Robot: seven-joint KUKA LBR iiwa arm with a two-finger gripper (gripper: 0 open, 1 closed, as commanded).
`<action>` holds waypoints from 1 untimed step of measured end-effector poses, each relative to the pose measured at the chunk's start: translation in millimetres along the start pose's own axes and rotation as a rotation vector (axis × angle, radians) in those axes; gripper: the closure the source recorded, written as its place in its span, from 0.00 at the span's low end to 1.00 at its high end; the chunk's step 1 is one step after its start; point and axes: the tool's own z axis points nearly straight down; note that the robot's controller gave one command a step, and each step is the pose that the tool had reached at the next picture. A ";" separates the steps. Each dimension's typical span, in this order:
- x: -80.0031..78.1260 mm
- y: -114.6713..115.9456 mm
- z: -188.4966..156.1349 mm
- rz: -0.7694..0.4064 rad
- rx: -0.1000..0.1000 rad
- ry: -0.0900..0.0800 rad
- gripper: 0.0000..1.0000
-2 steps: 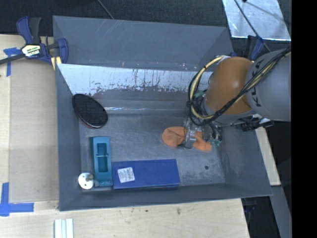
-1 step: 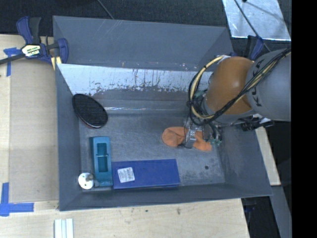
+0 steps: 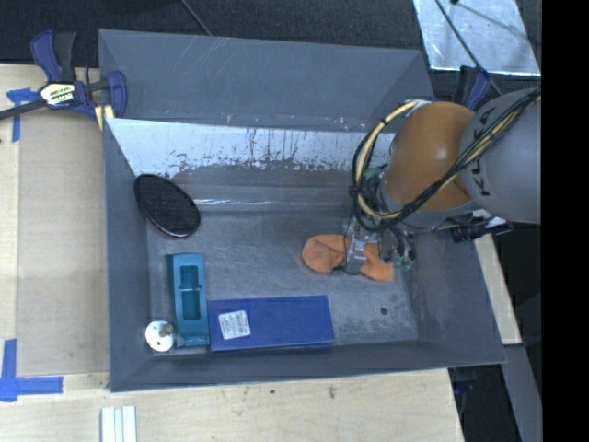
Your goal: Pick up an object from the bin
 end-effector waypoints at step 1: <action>0.0 -0.3 -16.6 0.000 0.000 0.000 1.00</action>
Offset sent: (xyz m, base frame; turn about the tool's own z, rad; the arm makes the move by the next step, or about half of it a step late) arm 0.0000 0.0001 0.0454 0.0000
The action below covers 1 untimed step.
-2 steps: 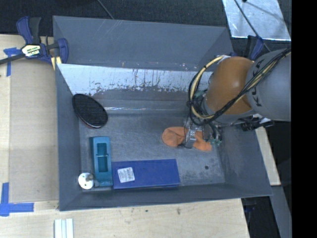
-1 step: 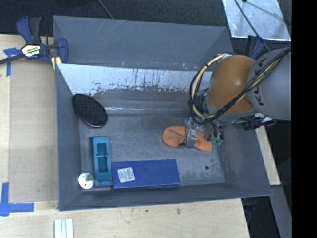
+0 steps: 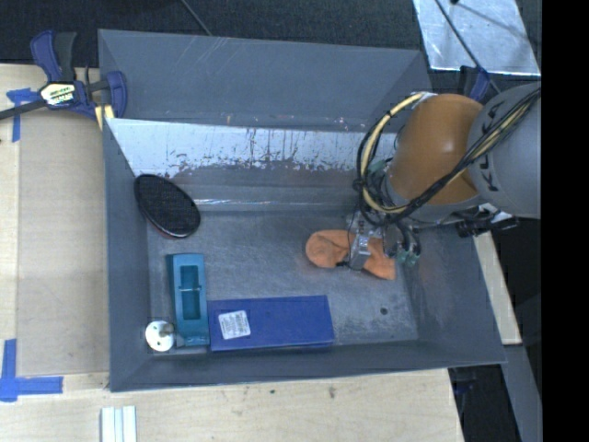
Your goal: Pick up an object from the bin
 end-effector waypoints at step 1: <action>-1.7 0.0 -11.4 0.000 0.000 -0.007 1.00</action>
Offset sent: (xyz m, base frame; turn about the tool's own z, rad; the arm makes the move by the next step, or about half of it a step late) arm -0.0001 0.0000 0.0610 0.0000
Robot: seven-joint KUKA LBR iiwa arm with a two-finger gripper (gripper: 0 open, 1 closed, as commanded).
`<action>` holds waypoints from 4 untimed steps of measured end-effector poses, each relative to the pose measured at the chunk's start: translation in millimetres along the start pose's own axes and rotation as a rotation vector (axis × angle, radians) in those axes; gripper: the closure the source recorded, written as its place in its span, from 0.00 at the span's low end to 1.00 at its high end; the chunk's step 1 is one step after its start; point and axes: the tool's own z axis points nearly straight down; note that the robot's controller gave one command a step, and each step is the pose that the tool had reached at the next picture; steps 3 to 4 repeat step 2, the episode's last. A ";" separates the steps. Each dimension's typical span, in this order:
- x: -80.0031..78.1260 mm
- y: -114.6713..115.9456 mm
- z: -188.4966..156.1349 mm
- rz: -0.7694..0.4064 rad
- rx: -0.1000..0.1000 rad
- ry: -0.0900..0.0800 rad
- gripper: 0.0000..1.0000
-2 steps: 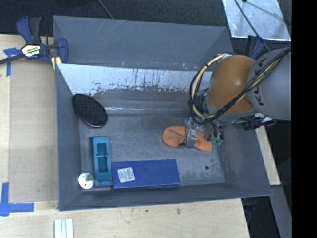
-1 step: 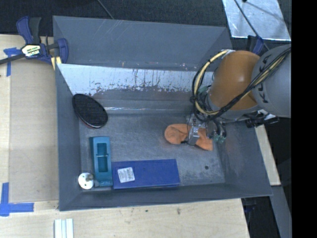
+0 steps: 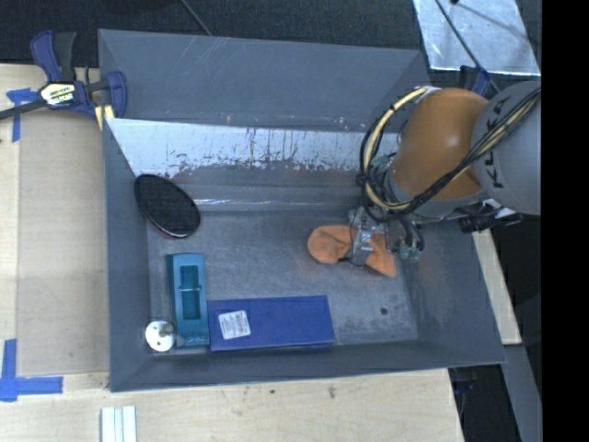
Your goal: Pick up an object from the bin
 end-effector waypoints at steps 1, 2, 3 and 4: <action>1.1 -0.2 -10.2 0.000 0.000 0.004 1.00; 0.8 -0.2 -25.1 0.000 0.000 0.003 1.00; 0.8 -0.2 -25.1 0.000 0.000 0.003 1.00; 0.8 -0.2 -25.1 0.000 0.000 0.003 1.00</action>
Offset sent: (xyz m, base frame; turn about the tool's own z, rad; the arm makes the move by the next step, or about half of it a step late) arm 0.0000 0.0000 0.0007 0.0000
